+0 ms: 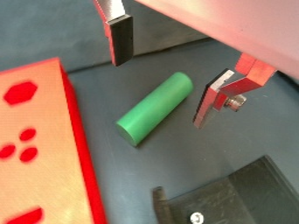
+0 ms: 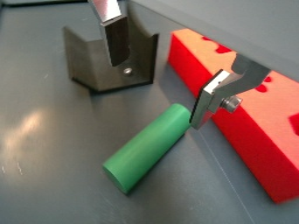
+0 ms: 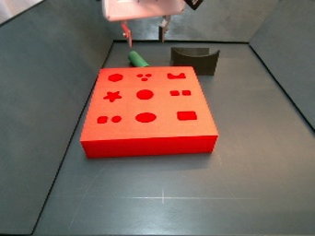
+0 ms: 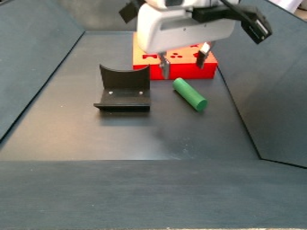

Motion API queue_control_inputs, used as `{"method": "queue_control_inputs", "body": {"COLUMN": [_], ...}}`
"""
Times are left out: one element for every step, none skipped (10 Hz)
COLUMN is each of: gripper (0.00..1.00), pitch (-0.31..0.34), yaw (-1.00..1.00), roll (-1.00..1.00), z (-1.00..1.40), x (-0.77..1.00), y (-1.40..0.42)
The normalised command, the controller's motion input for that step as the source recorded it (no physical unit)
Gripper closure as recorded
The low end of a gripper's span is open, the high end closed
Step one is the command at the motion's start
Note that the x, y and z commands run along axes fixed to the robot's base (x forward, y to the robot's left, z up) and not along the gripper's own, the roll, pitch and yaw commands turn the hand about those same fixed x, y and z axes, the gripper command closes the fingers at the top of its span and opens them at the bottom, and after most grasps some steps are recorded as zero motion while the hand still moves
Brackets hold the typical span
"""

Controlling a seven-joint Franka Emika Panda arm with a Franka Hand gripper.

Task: Pick up the round object. Move up. Place the round object on the fixture. Regrasp the round object. Move to above the board. Insert the round object.
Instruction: Pick up the round object.

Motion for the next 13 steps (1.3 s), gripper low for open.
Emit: {"method": "queue_control_inputs", "body": {"gripper": [0.00,0.00,0.00,0.00,0.00,0.00,0.00,0.00,0.00,0.00,0.00,0.00,0.00], "pitch": [-0.236,-0.176,-0.110,-0.190,-0.174,-0.147,-0.091,-0.059,-0.047,0.000,-0.011,-0.009,-0.003], "yaw": [0.59,0.04,0.07,0.01,0.00,0.00,0.00,0.00,0.00,0.00,0.00,0.00,0.00], "roll": [0.07,0.06,0.08,0.21,0.25,0.02,0.01,0.16,0.17,0.12,0.00,0.00,0.05], "z": [-0.63,-0.33,-0.33,-0.59,-0.62,-0.22,-0.23,-0.35,-0.33,-0.10,0.00,0.00,-0.12], "x": [0.07,0.00,0.17,0.11,0.11,0.09,0.00,-0.17,-0.17,-0.15,0.00,-0.12,-0.37], "y": [0.00,-0.21,-0.19,-0.25,-0.19,-0.02,0.00,0.06,0.05,0.12,0.00,0.03,0.20]}}
